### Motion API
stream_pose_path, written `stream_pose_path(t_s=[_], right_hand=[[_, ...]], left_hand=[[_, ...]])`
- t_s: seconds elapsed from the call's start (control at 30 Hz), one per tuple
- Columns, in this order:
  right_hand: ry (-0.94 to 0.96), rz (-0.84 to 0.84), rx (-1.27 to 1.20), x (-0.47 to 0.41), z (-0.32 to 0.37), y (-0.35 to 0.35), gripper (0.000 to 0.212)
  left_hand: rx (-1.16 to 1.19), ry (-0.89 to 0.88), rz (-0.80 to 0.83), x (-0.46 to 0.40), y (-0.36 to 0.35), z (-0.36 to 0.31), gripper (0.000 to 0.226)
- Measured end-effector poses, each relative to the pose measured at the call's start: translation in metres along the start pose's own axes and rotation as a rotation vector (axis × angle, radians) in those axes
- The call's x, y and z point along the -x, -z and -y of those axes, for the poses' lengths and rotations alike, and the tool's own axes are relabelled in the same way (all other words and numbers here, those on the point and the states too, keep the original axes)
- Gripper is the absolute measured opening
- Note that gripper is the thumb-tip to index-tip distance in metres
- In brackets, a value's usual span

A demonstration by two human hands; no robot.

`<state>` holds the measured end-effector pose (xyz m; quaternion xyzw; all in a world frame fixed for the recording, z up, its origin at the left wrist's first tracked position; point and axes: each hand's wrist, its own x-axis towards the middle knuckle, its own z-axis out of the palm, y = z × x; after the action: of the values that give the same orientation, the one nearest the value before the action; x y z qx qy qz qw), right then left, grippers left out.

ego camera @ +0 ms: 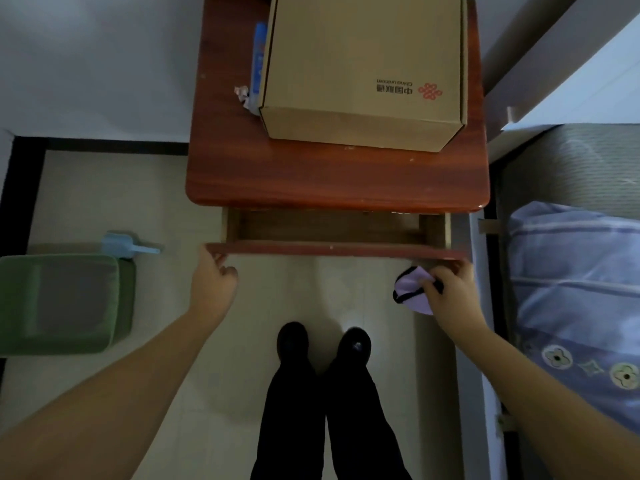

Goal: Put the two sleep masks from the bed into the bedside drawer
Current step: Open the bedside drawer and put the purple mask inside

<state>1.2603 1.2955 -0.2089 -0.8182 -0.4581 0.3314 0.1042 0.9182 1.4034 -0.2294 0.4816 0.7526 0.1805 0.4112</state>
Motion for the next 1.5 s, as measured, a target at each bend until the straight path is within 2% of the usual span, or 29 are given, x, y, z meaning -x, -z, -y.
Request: stream_pose_path(t_s=[0.13,0.33,0.4,0.47,0.53,0.6,0.63,0.67,0.7,0.73,0.8,0.83,0.87,0.97,1.03,1.1,1.2,1.3,1.37,1.43,1.5], right_hand=[[-0.023,0.082,-0.03,0.028,-0.019,-0.015,0.006],[-0.058,0.175,-0.014,0.028,-0.033,-0.036,0.007],[-0.073,0.183,-0.006,0.029,-0.035,-0.036,0.008],[-0.121,0.198,-0.035,0.029,-0.031,-0.03,0.009],[-0.165,0.331,0.017,0.025,-0.019,-0.017,0.011],[-0.18,0.46,-0.023,0.02,0.004,-0.001,0.02],[-0.171,0.467,-0.13,0.017,0.02,0.005,0.02],[-0.159,0.431,-0.27,0.015,0.038,0.009,0.018],[-0.139,0.385,-0.403,0.011,0.056,0.008,0.015],[-0.13,0.35,-0.521,0.006,0.075,0.004,0.012],[-0.171,0.33,-0.68,-0.007,0.108,-0.018,0.011],[-0.213,0.323,-0.726,-0.016,0.123,-0.033,0.015],[-0.243,0.304,-0.745,-0.026,0.136,-0.049,0.02],[-0.179,0.238,-0.572,-0.06,0.16,-0.096,0.024],[-0.097,0.174,-0.311,-0.077,0.165,-0.119,0.024],[-0.056,0.114,-0.195,-0.086,0.162,-0.133,0.025],[-0.029,0.124,-0.157,-0.087,0.156,-0.135,0.031],[-0.094,0.166,-0.175,-0.082,0.149,-0.115,0.034],[-0.137,0.227,-0.161,-0.066,0.142,-0.089,0.034],[-0.156,0.264,-0.143,-0.037,0.139,-0.052,0.035],[-0.146,0.258,-0.111,-0.004,0.141,-0.005,0.041]], left_hand=[[-0.145,0.015,0.097,0.026,0.007,0.034,0.036],[-0.129,0.078,0.154,0.025,-0.004,0.058,0.049],[-0.056,0.151,0.178,0.023,-0.007,0.055,0.049],[0.119,0.267,0.223,0.023,-0.006,0.046,0.048],[0.218,0.329,0.219,0.026,-0.005,0.034,0.052],[0.095,0.221,0.028,0.033,-0.003,0.02,0.056],[0.048,0.1,-0.074,0.038,-0.004,0.012,0.055],[0.057,-0.009,-0.081,0.043,-0.006,0.002,0.051],[0.11,-0.072,0.023,0.046,-0.011,-0.008,0.045],[0.191,-0.049,0.2,0.047,-0.018,-0.021,0.036],[0.327,0.108,0.542,0.041,-0.033,-0.039,0.022],[0.337,0.148,0.578,0.033,-0.041,-0.041,0.017],[0.299,0.152,0.51,0.022,-0.047,-0.043,0.015],[0.063,0.133,0.099,-0.013,-0.061,-0.039,0.024],[-0.038,0.145,-0.014,-0.033,-0.07,-0.034,0.027],[-0.153,0.163,0.004,-0.044,-0.078,-0.029,0.029],[-0.285,0.203,0.069,-0.054,-0.082,-0.025,0.033],[-0.239,0.249,0.105,-0.046,-0.073,-0.03,0.048],[-0.233,0.214,0.137,-0.029,-0.057,-0.04,0.049],[-0.283,0.116,0.27,-0.007,-0.034,-0.057,0.037],[-0.355,0.024,0.47,0.018,-0.006,-0.082,0.033]])
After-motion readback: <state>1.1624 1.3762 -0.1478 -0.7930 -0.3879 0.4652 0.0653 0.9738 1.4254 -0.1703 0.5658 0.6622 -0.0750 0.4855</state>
